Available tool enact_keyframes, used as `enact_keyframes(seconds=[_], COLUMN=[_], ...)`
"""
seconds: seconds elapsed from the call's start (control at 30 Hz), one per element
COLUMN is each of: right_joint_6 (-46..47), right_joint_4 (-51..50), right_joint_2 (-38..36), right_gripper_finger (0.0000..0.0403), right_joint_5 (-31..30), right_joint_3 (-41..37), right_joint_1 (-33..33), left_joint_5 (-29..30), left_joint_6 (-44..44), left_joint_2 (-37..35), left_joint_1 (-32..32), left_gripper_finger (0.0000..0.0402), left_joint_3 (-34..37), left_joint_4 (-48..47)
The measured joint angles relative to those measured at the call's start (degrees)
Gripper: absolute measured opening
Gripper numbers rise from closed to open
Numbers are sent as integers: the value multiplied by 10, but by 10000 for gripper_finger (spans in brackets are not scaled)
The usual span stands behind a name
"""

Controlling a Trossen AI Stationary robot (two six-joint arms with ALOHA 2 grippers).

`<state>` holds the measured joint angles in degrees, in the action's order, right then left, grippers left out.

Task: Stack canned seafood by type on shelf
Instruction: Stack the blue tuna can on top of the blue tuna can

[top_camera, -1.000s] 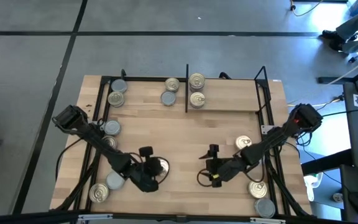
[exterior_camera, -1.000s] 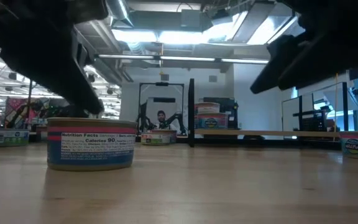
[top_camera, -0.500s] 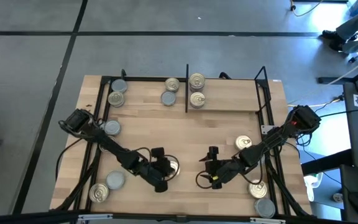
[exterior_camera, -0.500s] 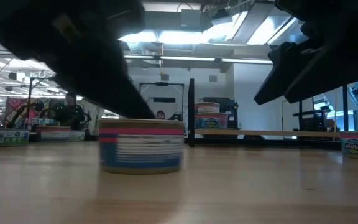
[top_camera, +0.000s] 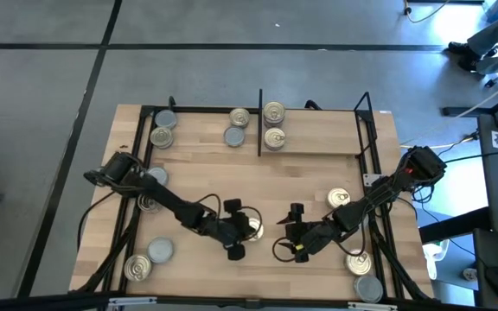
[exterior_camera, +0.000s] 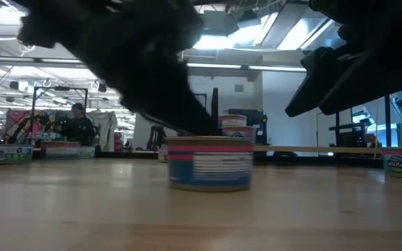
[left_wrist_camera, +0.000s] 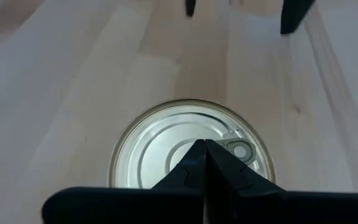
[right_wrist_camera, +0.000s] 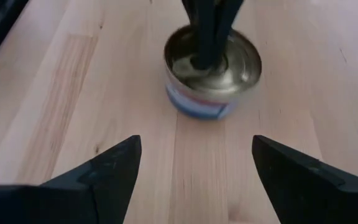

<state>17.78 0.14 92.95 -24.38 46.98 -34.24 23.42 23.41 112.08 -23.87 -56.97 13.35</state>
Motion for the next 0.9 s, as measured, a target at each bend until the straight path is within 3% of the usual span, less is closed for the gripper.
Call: enact_keyframes(seconds=[0.27,0.47,0.7,0.9], right_joint_6=[2,6,3,-2], right_joint_4=[-1,-1,59,175], right_joint_2=[0,0,0,0], right_gripper_finger=[305,305,297,261], right_joint_5=[0,-5,-24,-16], right_joint_3=[0,0,-10,-62], right_joint_1=[0,0,1,1], left_joint_5=[-28,-36,40,71], left_joint_6=[-68,-84,-49,3], left_joint_2=[76,46,-22,-29], left_joint_1=[16,0,-49,-75], left_gripper_finger=[1,1,1,1], left_joint_3=[-114,-155,-128,-70], left_joint_4=[-9,-117,-205,-176])
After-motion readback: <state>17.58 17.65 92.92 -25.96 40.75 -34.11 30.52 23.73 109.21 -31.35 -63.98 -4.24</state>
